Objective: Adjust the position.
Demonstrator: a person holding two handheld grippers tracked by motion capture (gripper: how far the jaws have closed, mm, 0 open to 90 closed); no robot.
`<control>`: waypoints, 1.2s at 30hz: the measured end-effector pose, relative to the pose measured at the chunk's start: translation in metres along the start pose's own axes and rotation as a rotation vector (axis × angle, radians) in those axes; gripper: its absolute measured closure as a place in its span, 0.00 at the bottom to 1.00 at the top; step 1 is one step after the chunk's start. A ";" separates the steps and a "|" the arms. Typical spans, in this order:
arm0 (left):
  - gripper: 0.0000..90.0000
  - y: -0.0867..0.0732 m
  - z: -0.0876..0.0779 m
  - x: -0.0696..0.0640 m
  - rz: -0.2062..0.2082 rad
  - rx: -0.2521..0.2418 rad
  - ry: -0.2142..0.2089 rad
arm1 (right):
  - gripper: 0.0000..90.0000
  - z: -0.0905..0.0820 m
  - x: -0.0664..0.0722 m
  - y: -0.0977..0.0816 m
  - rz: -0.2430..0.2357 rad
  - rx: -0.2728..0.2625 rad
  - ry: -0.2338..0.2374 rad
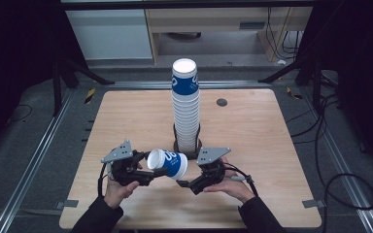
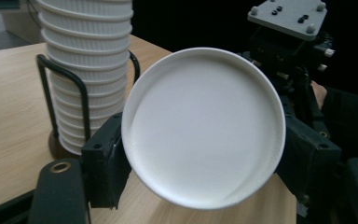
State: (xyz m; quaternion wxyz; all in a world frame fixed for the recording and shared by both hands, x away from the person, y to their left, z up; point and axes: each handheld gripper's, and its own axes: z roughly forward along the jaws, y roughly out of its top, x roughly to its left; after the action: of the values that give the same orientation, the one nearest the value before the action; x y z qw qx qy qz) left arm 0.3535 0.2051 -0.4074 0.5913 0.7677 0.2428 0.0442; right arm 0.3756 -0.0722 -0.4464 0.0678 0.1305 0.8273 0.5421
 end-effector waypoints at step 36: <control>0.18 -0.001 0.006 0.007 0.051 0.212 -0.027 | 0.18 -0.006 -0.004 -0.003 -0.076 0.039 0.023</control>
State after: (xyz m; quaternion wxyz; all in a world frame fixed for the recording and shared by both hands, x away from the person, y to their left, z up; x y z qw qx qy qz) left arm 0.3615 0.2030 -0.4113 0.5086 0.8325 0.2185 0.0232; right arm 0.3779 -0.0793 -0.4466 0.0765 0.0942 0.8427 0.5245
